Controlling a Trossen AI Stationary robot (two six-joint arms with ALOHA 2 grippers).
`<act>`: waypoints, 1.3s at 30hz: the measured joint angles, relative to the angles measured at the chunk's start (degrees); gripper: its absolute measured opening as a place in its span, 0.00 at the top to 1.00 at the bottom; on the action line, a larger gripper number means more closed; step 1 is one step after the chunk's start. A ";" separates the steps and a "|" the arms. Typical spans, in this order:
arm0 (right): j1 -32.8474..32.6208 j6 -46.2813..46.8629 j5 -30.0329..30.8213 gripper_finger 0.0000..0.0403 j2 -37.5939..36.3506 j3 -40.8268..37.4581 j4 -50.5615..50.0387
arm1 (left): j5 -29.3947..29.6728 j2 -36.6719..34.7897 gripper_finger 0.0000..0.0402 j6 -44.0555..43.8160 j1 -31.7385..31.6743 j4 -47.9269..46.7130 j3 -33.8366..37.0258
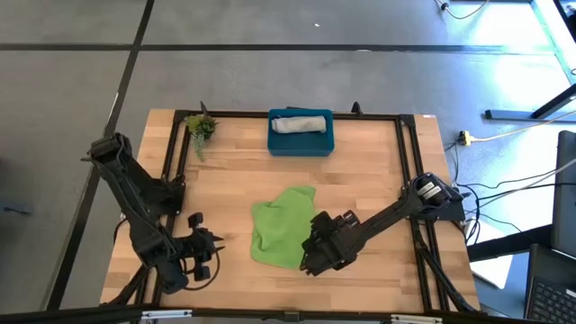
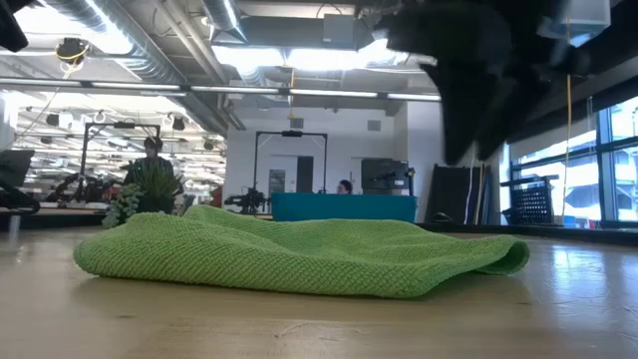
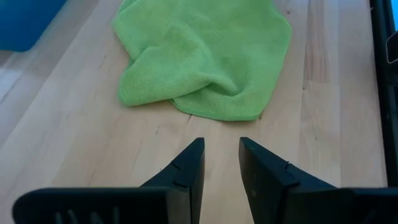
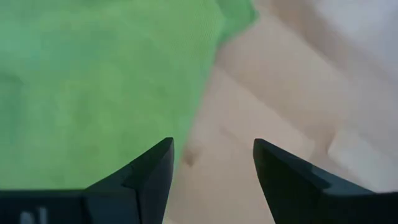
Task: Roll microfiber towels into tight, uniform cylinder then place into a basket
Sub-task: Roll the green microfiber cloth
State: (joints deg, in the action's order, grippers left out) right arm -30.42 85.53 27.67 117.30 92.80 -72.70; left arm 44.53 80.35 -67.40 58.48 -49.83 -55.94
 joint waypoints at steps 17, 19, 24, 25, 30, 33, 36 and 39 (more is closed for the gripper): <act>-0.36 -5.27 -13.04 0.45 -0.04 -8.07 17.40 | 1.03 0.38 0.78 0.00 0.00 0.01 0.00; -0.83 -7.02 -13.01 0.45 -0.04 -8.09 17.36 | 1.06 0.38 0.78 0.00 0.00 0.01 0.00; -2.46 -14.01 -12.94 0.45 -0.04 -7.57 17.32 | 1.07 0.38 0.78 0.36 0.00 0.00 0.00; -2.91 -15.31 -12.91 0.45 -0.04 -7.71 17.36 | 1.08 0.38 0.78 0.39 0.00 -0.01 0.00; -4.81 -21.70 -8.06 0.45 -0.04 -10.15 20.09 | 1.08 0.38 0.78 0.43 0.00 -0.01 0.00; -5.47 -28.30 -6.17 0.45 -0.04 -12.77 25.47 | 1.08 0.36 0.78 0.44 0.00 -0.01 0.00; -5.48 -31.76 -6.00 0.45 -0.05 -15.61 29.41 | 1.08 0.36 0.78 0.39 0.00 -0.01 0.00; -5.57 -31.98 -4.11 0.45 -0.34 -17.34 31.46 | 1.08 0.36 0.78 0.39 0.00 0.00 0.00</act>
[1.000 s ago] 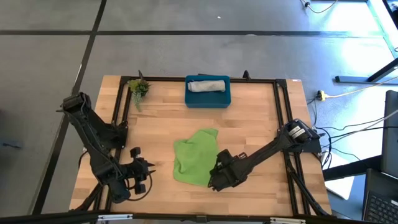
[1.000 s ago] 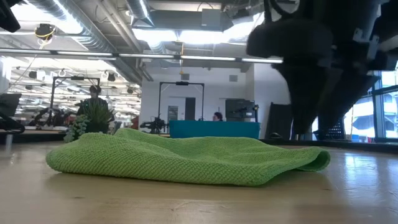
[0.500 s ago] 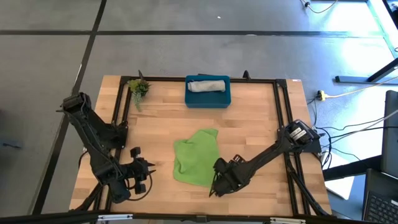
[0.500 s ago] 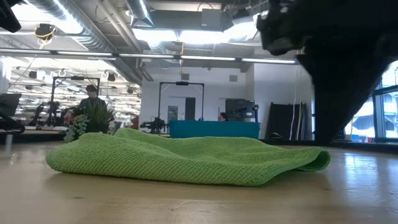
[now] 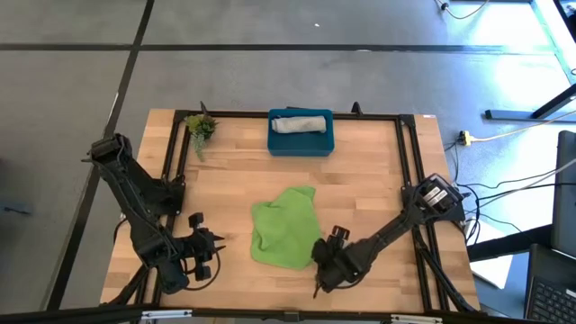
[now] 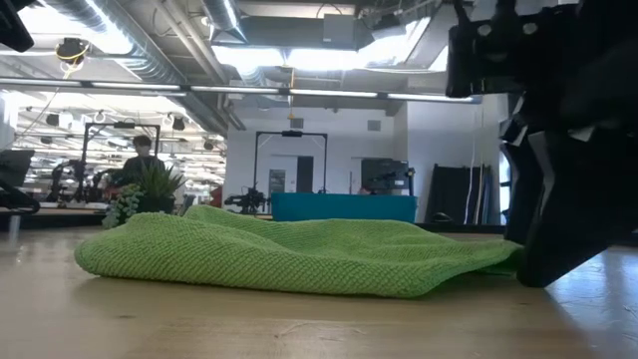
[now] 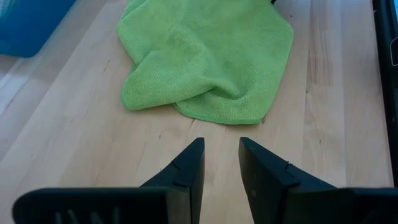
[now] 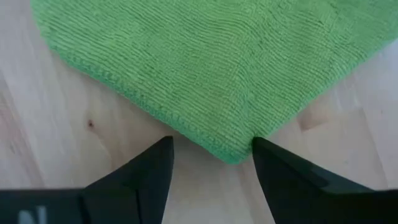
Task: Roll microfiber towels into tight, uniform cylinder then place into a basket
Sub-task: Roll the green microfiber cloth
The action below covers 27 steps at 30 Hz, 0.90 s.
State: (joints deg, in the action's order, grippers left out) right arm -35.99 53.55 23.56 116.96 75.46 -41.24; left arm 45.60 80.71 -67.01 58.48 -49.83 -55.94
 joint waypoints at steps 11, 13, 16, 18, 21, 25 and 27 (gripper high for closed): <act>-1.64 -4.34 13.02 0.45 0.43 0.70 -1.11 | 0.02 -0.02 0.78 -0.36 -0.13 0.01 0.00; -1.77 -4.51 13.21 0.45 0.43 0.70 -1.58 | 0.04 -0.02 0.78 -0.36 -0.13 0.05 0.00; -1.51 -4.71 13.40 0.45 0.43 0.70 -1.76 | 0.20 -0.02 0.78 -0.39 -0.13 0.25 0.00; -0.93 -4.75 14.44 0.45 0.43 0.70 -2.06 | 0.20 -0.02 0.78 -0.39 -0.13 0.45 0.00; 0.06 -4.64 14.92 0.48 0.43 0.72 -1.94 | 0.20 -0.02 0.78 -0.38 -0.13 0.45 0.00; 1.18 -6.56 14.04 0.55 0.43 0.72 -1.91 | 0.22 -0.02 0.78 -0.36 -0.13 0.44 0.00; 1.76 -7.34 14.30 0.61 0.43 0.72 -1.84 | 0.22 -0.02 0.78 -0.37 -0.13 0.44 0.00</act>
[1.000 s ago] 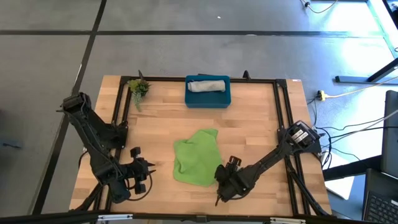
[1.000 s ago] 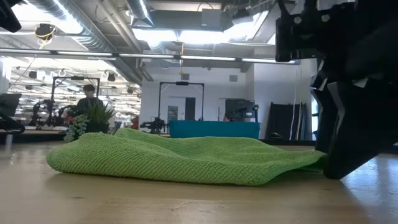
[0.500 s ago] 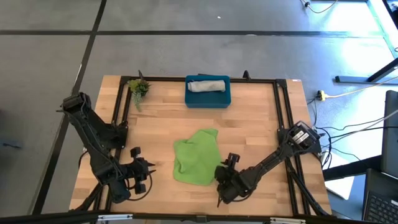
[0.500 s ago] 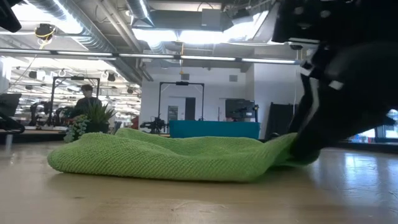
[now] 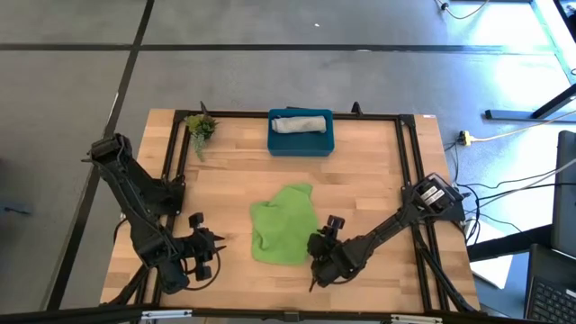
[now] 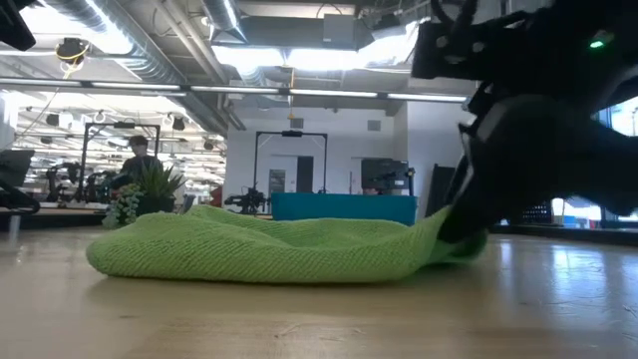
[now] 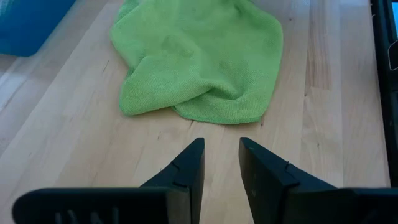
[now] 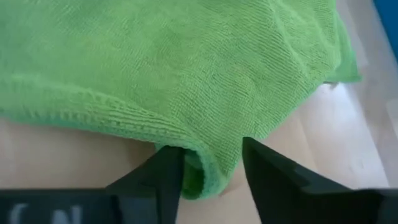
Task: Roll microfiber towels into tight, uniform cylinder then place into a basket
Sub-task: Roll the green microfiber cloth
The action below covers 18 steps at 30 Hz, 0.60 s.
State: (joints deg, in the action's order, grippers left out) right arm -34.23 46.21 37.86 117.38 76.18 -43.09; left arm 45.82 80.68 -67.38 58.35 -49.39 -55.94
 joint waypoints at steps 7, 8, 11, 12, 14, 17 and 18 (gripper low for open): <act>2.68 1.47 1.12 0.85 -0.04 0.00 0.95 | 0.00 0.00 0.78 -0.01 0.00 0.00 0.00; 3.07 1.34 1.12 0.90 -0.04 0.00 1.41 | -0.02 0.00 0.78 -0.01 0.00 0.00 0.00; 4.13 1.05 1.25 0.98 -0.04 0.02 1.63 | 0.00 0.00 0.78 -0.01 0.00 0.00 0.00; 4.46 0.99 1.51 0.98 -0.04 0.02 1.63 | 0.00 0.00 0.78 0.00 0.00 0.00 0.00; 5.13 0.96 1.55 0.97 -0.07 0.02 1.63 | -0.01 0.00 0.78 0.01 0.00 0.00 0.00; 6.10 -0.03 1.56 0.98 -0.07 0.02 1.67 | -0.02 0.00 0.78 0.01 0.00 0.00 0.00; 6.34 -0.27 1.58 0.98 -0.07 0.02 1.79 | 0.00 0.00 0.78 0.01 0.00 0.00 0.00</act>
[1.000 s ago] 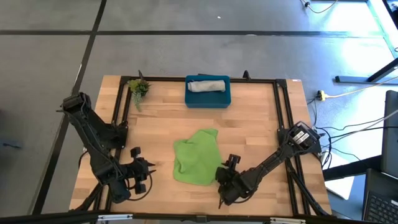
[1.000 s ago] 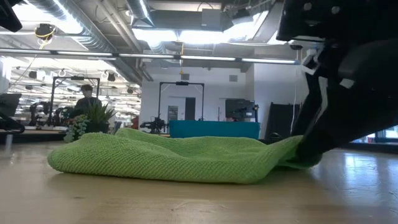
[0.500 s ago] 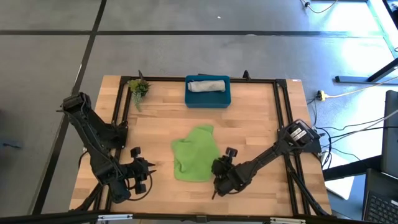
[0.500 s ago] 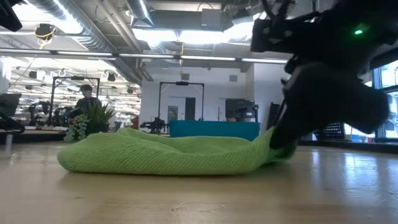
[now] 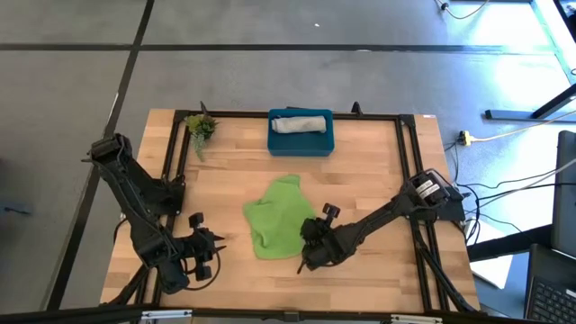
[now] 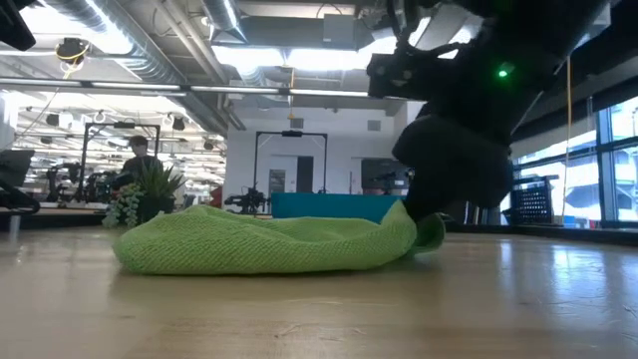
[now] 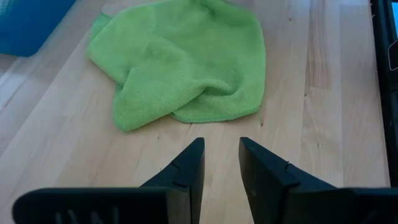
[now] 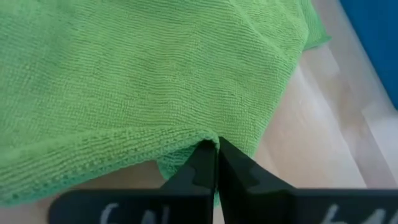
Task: Roll microfiber towels into tight, uniform cylinder then place into a basket
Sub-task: Roll the green microfiber cloth
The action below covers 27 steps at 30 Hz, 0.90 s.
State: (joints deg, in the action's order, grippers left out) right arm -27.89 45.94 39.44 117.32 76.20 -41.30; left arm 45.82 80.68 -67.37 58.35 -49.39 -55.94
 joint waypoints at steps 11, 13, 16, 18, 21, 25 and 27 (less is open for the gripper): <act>1.65 -6.10 0.15 0.99 0.00 1.01 5.03 | -0.02 0.00 0.78 0.39 0.00 0.09 0.00; 1.92 -7.62 0.13 0.99 -0.02 2.98 5.27 | -0.02 0.00 0.78 0.39 0.00 0.21 0.00; 2.98 -10.57 0.12 0.99 -0.09 6.56 5.21 | -0.02 0.00 0.78 0.42 0.00 0.20 0.00; 3.77 -12.57 0.13 0.99 -0.11 9.38 5.39 | -0.02 0.00 0.78 0.39 0.00 0.20 0.00; 5.03 -14.58 0.13 0.99 -0.11 12.95 5.34 | -0.04 0.00 0.78 0.14 0.00 0.20 0.00; 6.91 -16.67 -0.11 0.99 -0.11 17.60 6.02 | -0.11 0.00 0.78 0.15 0.00 0.20 0.00; 7.89 -17.85 0.51 0.99 -0.11 19.14 6.48 | -0.14 0.00 0.78 0.46 0.00 0.20 0.00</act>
State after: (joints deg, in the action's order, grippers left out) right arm -20.00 28.09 39.95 117.21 95.35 -34.82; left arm 45.68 80.68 -66.91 58.35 -49.19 -55.94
